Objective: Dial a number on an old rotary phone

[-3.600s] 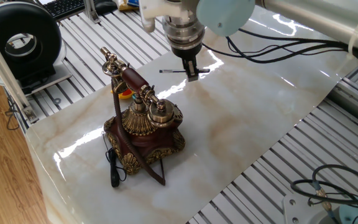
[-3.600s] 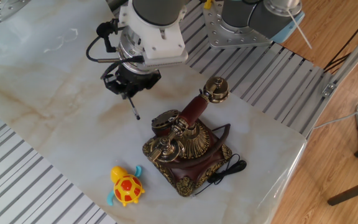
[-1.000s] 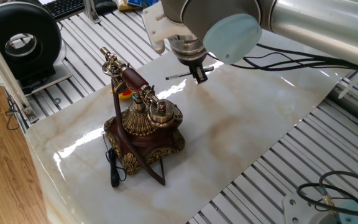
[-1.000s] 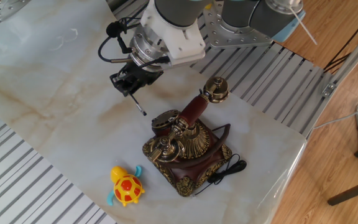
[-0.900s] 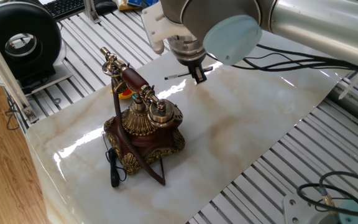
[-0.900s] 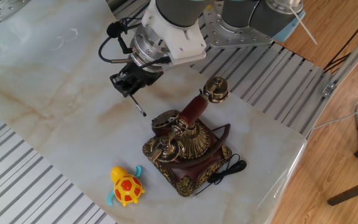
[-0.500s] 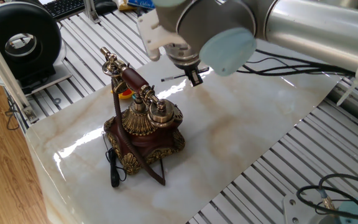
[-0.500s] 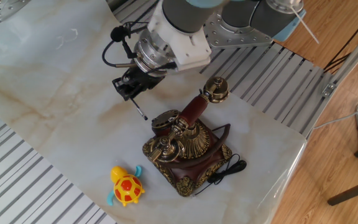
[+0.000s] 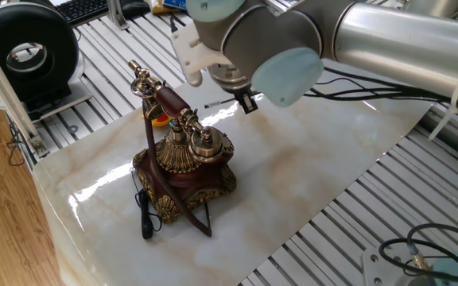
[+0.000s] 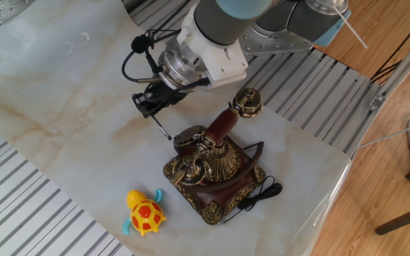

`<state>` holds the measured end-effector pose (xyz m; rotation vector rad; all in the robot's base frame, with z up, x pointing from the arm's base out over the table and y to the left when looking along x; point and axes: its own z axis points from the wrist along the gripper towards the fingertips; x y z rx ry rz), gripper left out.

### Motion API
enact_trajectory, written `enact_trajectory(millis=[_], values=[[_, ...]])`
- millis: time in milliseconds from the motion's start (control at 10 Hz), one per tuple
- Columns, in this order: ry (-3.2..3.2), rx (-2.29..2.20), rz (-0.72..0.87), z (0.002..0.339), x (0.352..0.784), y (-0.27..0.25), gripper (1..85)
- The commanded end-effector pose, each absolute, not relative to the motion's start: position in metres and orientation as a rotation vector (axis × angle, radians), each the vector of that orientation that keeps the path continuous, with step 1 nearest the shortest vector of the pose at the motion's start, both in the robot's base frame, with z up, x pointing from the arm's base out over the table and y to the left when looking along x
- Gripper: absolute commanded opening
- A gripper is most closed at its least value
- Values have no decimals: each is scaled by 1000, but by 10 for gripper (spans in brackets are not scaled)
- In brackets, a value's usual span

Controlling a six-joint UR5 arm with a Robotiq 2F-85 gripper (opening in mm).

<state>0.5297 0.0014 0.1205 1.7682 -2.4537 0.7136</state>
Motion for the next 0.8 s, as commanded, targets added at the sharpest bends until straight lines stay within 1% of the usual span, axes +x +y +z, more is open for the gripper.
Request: enact_trajectory(millis=[0,300,600,700], values=[[-2493,1737,719,110,521,21,13],[-2498,1745,721,109,519,22,13],[-2510,1777,671,106,518,31,13],[-2507,1772,684,107,518,28,13]])
